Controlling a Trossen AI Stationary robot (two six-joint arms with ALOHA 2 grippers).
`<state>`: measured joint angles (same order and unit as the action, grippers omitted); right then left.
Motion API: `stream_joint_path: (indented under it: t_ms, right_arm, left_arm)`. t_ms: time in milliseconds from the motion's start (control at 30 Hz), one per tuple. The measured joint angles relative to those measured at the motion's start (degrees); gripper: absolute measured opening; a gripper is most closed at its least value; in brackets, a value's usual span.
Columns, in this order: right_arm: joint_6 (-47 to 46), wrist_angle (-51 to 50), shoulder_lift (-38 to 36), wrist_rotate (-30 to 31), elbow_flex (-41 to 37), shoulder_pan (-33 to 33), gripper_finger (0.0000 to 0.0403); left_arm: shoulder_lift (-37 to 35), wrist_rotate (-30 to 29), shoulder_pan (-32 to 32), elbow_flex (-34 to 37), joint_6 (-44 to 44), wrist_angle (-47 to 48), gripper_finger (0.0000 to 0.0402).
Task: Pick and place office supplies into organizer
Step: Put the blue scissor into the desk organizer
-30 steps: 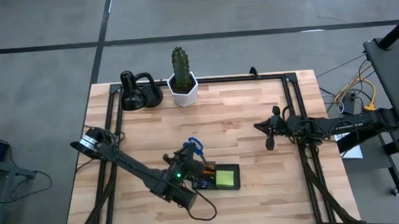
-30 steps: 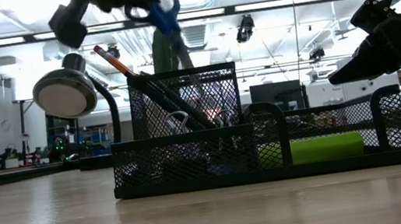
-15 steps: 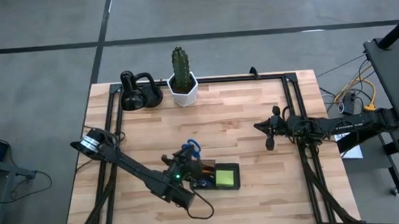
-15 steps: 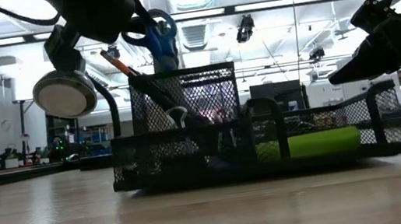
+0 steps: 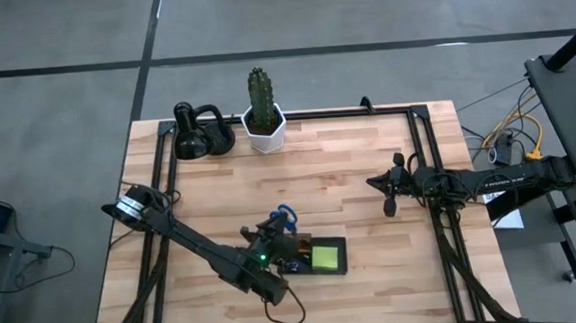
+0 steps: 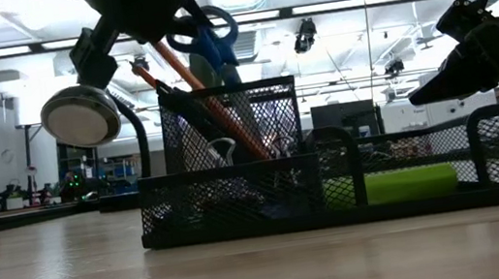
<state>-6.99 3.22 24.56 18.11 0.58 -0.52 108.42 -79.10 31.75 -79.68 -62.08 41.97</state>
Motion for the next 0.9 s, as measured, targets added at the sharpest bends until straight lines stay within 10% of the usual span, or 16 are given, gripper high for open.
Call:
stream_joint_path:
  t_ms: [900]
  right_arm:
    - [0.1, 0.0, 0.0, 0.0, 0.0, 0.0, 0.0008]
  left_arm:
    - [0.0, 0.6, 0.2, 0.7, 0.3, -1.1, 0.0055]
